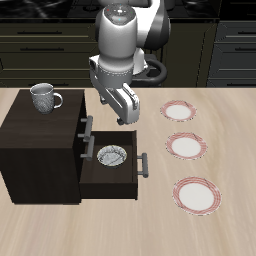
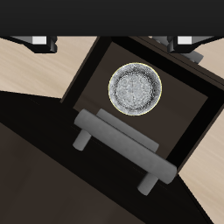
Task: Place the bowl on the farthest plate relative to the robot
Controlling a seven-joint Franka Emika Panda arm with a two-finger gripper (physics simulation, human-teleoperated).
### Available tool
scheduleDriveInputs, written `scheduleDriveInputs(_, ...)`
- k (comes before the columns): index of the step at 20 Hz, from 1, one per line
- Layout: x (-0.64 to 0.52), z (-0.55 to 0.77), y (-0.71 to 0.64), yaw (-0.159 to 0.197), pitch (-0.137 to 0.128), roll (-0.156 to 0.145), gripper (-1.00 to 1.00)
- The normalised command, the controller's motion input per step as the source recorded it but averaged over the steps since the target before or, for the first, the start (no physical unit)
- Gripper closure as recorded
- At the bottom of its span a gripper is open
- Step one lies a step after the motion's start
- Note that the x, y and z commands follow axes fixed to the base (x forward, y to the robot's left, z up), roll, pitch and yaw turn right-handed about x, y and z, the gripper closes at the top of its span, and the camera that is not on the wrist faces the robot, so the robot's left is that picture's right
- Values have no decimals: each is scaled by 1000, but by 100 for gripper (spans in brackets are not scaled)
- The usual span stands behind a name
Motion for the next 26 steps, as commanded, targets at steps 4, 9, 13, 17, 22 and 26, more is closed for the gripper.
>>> scheduleDriveInputs(4, -50, -135, 69, -32, -27, 28, -100)
scheduleDriveInputs(9, -64, -128, 34, -44, -44, 46, -100)
scheduleDriveInputs(13, 32, -97, -76, -21, -40, 14, -100)
scheduleDriveInputs(17, -12, -186, 7, -15, -21, 19, -100)
scheduleDriveInputs(22, 153, -277, -27, -13, 26, 7, -100)
scheduleDriveInputs(26, 120, -396, 49, 0, 40, 26, -100)
